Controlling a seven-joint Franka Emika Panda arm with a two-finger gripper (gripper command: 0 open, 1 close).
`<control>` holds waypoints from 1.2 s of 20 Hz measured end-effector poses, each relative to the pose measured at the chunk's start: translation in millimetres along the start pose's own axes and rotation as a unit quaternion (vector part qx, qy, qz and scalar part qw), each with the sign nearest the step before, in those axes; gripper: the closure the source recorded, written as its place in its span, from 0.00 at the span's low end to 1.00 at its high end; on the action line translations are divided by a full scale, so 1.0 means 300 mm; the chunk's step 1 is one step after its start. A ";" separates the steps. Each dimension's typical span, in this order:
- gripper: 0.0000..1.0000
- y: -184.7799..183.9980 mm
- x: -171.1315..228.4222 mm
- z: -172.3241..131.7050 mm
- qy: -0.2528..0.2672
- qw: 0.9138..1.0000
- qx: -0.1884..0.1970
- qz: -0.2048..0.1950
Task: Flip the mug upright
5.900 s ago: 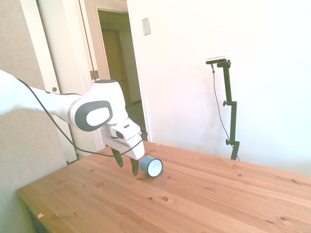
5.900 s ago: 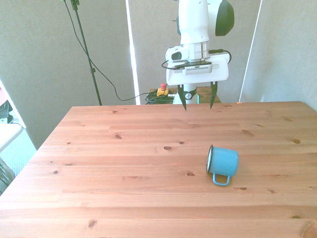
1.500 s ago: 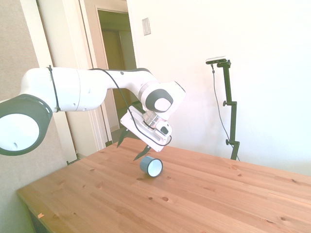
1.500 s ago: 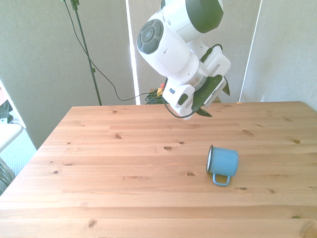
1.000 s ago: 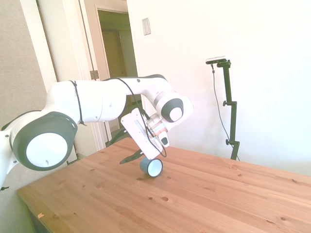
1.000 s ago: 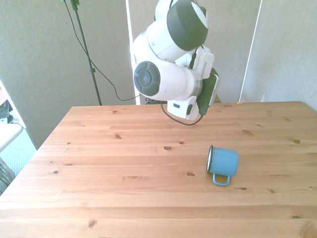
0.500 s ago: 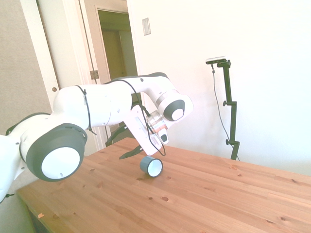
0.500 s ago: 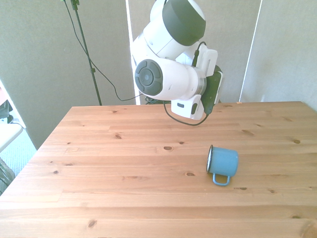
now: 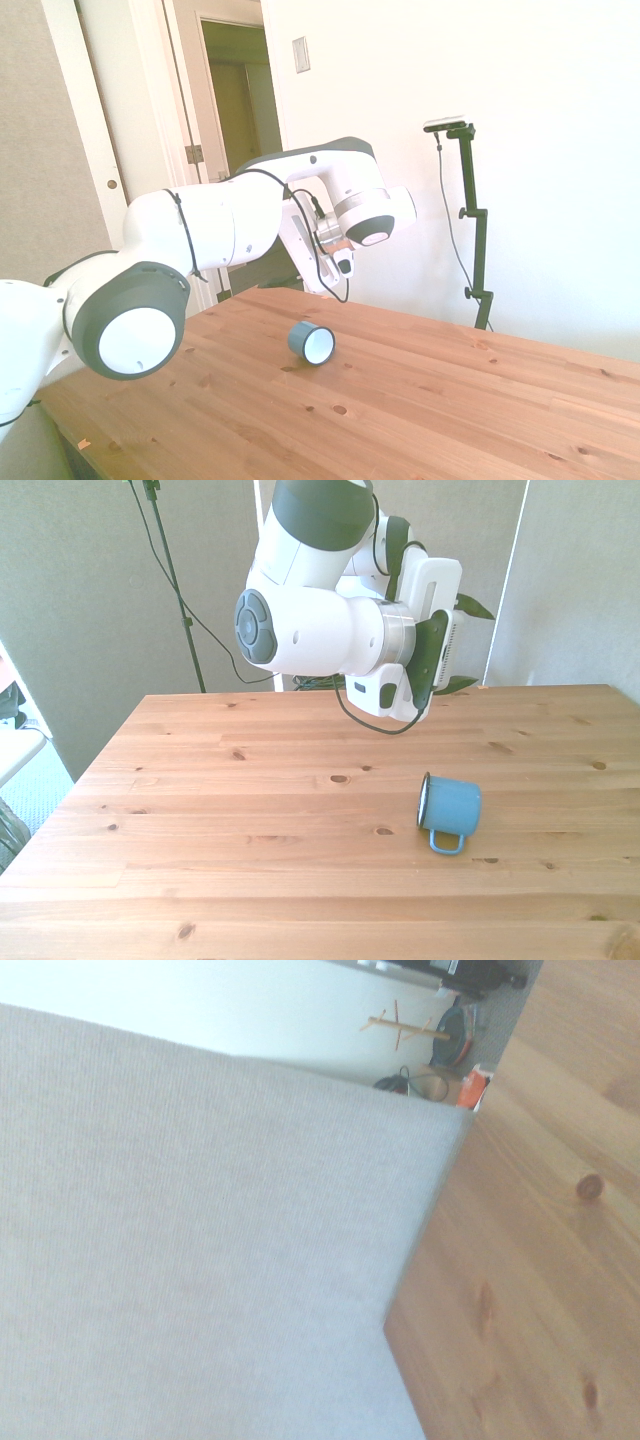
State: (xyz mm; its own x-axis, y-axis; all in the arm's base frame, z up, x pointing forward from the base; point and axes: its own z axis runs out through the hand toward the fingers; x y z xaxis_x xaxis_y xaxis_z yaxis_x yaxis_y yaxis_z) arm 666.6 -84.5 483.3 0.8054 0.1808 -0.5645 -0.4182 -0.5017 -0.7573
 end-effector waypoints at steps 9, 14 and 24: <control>0.00 -0.048 0.075 0.012 0.135 0.990 0.030 0.016; 0.00 -0.055 -0.025 0.093 0.110 0.994 0.014 -0.008; 0.00 -0.056 0.024 0.086 0.197 0.979 0.059 -0.003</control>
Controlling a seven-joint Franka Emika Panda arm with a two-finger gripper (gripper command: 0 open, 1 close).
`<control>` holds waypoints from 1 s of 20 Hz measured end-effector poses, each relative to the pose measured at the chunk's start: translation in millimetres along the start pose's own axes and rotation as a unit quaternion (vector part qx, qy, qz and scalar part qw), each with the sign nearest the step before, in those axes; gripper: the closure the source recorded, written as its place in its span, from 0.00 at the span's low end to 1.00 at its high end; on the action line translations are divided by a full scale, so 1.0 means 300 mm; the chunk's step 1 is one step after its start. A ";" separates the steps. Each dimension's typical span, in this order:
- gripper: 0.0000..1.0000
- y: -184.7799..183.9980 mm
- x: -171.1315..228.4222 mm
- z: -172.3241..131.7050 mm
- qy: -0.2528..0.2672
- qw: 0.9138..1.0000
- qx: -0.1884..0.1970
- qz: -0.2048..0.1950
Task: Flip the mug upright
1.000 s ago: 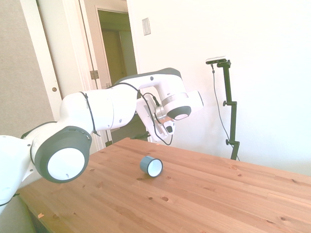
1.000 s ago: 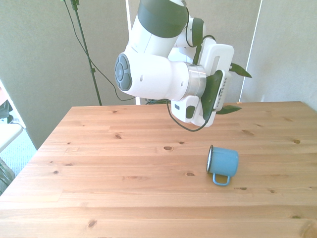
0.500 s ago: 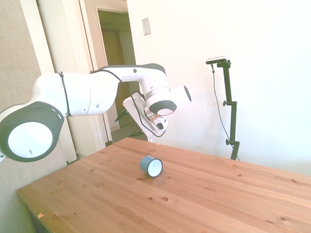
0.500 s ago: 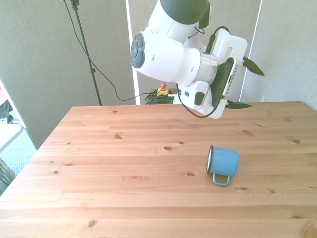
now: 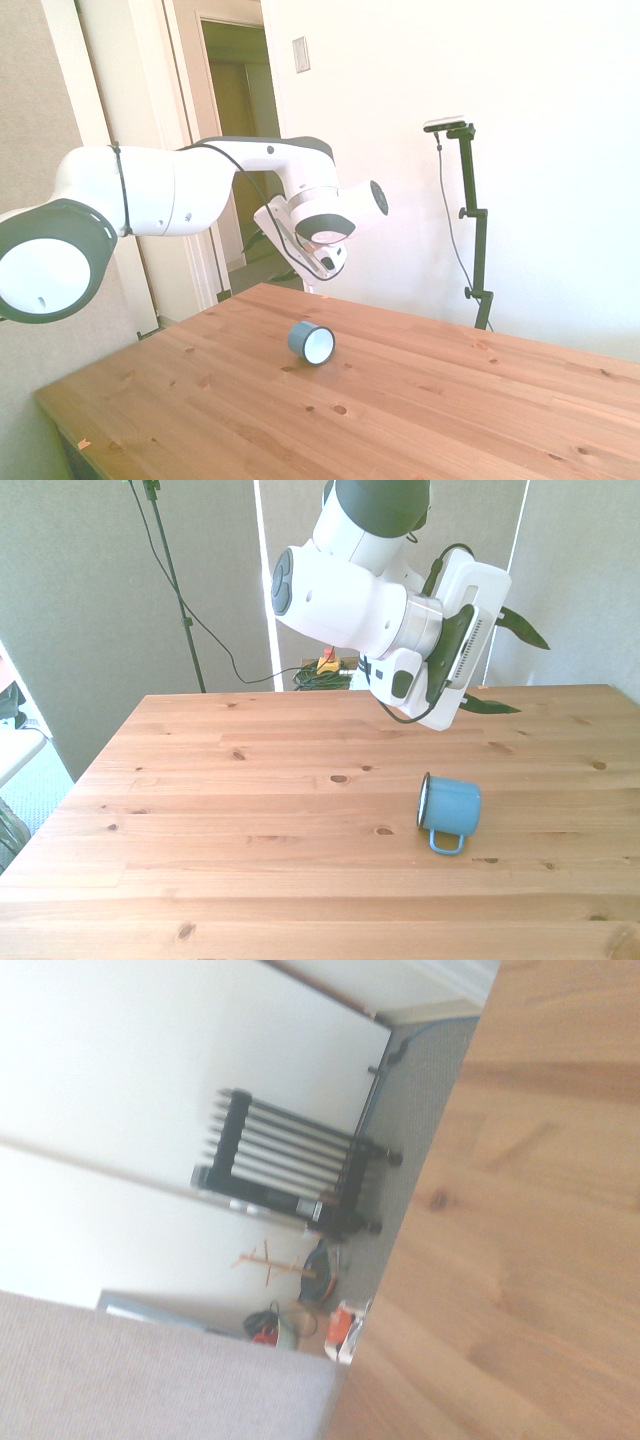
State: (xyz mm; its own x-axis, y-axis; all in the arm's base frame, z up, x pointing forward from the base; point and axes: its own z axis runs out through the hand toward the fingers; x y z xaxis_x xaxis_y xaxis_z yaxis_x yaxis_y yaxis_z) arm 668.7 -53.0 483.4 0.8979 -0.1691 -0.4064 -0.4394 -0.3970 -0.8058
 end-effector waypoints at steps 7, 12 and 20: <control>0.00 -0.009 0.032 -0.003 0.038 0.999 0.010 0.017; 0.00 -0.008 0.062 0.005 0.073 0.997 0.032 0.024; 0.00 0.017 0.044 -0.021 0.080 0.996 0.037 0.033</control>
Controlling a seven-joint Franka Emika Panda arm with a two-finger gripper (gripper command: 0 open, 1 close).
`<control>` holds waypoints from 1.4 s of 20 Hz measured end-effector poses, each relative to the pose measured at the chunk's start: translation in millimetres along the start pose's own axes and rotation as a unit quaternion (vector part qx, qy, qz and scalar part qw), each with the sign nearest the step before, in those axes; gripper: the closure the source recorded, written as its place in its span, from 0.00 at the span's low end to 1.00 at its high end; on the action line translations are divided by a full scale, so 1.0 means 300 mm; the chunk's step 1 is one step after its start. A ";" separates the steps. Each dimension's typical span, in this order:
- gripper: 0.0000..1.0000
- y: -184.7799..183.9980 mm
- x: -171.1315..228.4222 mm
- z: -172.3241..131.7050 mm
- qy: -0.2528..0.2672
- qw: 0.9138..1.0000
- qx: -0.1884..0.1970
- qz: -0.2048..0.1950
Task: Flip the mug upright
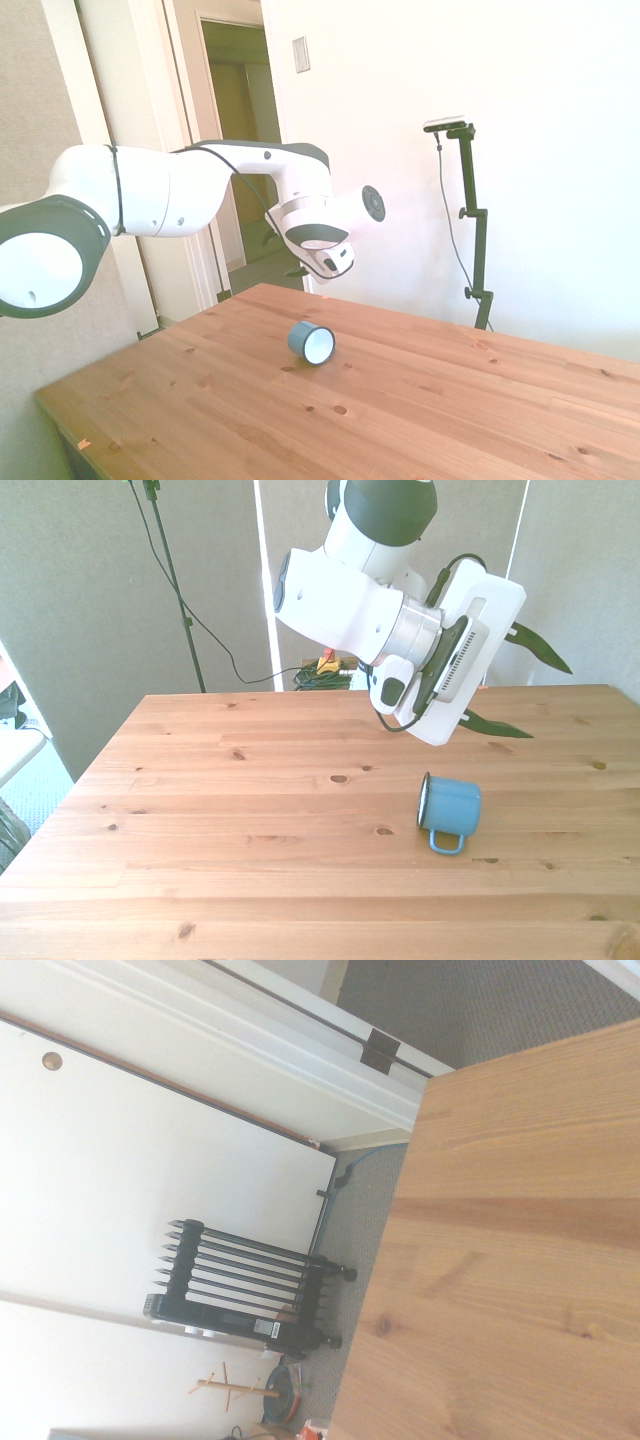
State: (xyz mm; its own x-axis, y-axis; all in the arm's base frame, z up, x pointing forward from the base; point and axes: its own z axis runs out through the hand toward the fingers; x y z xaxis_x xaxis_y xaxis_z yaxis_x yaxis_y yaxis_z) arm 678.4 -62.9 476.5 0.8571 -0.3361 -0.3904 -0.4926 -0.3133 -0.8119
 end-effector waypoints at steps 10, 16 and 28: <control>0.00 0.109 0.042 -0.260 0.036 0.999 0.035 0.020; 0.00 0.222 0.054 -0.406 0.038 0.998 0.050 0.025; 0.00 0.445 0.093 -0.467 0.035 0.997 0.060 0.041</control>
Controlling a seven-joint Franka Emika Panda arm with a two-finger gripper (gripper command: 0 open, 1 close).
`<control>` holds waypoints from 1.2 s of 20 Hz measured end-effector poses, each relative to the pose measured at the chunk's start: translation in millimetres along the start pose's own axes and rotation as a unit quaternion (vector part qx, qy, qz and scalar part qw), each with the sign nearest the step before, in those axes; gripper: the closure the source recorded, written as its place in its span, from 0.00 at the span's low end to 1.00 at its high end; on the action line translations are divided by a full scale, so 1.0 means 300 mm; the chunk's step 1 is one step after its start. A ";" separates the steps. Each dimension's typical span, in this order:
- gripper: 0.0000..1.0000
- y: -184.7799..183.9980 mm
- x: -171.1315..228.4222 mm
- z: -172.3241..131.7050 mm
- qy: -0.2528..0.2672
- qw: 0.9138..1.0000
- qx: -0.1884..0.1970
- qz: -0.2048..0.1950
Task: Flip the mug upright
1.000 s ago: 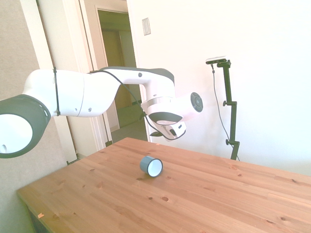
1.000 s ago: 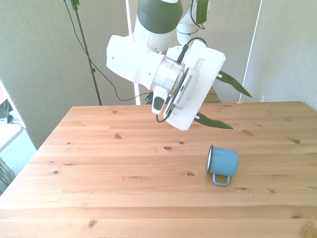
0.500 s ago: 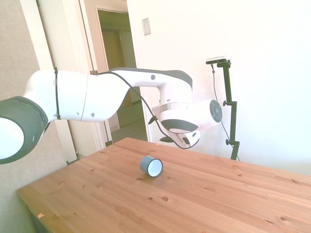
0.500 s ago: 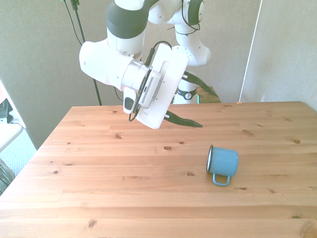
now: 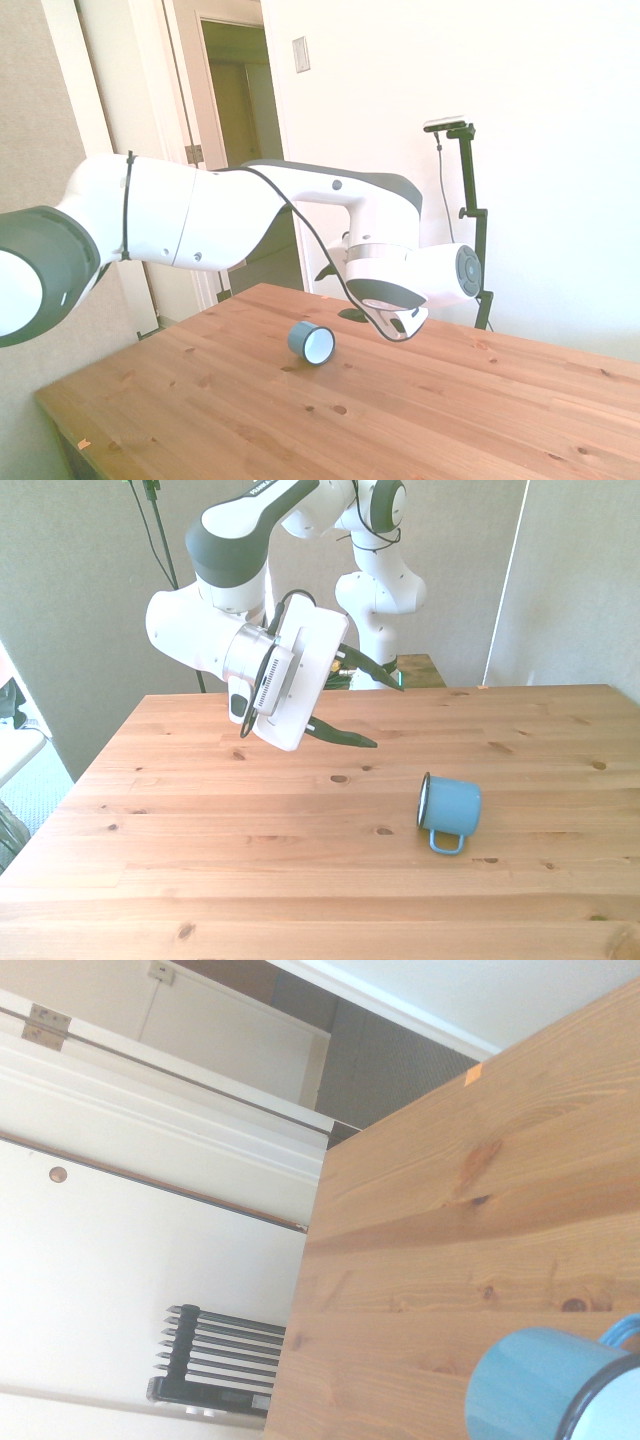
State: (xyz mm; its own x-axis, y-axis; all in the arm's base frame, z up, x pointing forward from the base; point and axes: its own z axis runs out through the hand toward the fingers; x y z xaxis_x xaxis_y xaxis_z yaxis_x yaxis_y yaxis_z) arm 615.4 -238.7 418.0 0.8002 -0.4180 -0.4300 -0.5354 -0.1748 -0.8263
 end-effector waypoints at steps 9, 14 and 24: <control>0.00 0.110 0.078 0.049 -0.008 1.000 -0.004 0.019; 0.00 0.147 0.097 0.079 -0.015 1.000 -0.007 0.024; 0.00 0.143 0.094 0.141 -0.014 1.000 -0.015 0.022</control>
State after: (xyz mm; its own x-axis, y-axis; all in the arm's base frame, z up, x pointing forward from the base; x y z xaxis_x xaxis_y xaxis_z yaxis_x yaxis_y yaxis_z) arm 626.3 -220.3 355.1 0.7829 -0.4009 -0.4758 -0.5776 -0.1841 -0.7952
